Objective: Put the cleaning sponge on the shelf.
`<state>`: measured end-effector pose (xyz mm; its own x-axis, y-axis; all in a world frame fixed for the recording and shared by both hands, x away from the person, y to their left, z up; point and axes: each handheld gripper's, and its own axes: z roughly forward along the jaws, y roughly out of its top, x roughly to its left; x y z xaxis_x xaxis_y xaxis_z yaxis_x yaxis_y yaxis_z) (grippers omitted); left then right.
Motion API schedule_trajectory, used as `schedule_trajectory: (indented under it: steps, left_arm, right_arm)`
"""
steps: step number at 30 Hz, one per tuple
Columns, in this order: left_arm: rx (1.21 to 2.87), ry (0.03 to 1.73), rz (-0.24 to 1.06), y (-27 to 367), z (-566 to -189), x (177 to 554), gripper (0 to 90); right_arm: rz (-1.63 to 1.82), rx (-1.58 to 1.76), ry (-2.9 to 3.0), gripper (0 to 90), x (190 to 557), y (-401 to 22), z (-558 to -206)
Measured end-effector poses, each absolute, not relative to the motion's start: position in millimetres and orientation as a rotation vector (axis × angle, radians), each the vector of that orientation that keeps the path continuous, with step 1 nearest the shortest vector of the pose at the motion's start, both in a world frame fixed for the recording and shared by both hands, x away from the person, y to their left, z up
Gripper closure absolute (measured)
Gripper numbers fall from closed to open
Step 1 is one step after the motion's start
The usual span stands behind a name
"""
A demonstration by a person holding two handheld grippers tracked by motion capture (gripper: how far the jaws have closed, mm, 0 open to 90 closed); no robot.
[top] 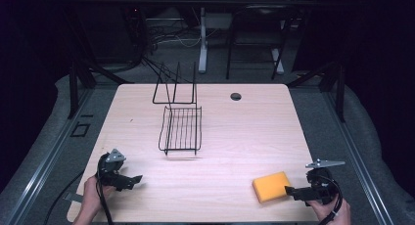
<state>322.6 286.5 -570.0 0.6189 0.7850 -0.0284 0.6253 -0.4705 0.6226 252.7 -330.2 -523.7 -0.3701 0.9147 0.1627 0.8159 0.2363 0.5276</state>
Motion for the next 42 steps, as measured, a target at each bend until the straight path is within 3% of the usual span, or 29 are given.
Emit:
schedule_trajectory:
  steps: [11, 34, 42]
  left_arm:
    - [2.238, 1.109, 0.362, 284, -572, 322, 0.0]
    - [2.247, 1.105, 0.363, 284, -571, 322, 0.0]
    - [2.248, 1.105, 0.365, 284, -571, 321, 0.1]
  right_arm:
    - [0.848, 1.629, 2.363, 6.2, 257, -322, -529]
    - [0.879, 1.729, 2.395, 43.0, 266, -327, -541]
    - [0.881, 1.754, 2.412, 60.4, 266, -326, -542]
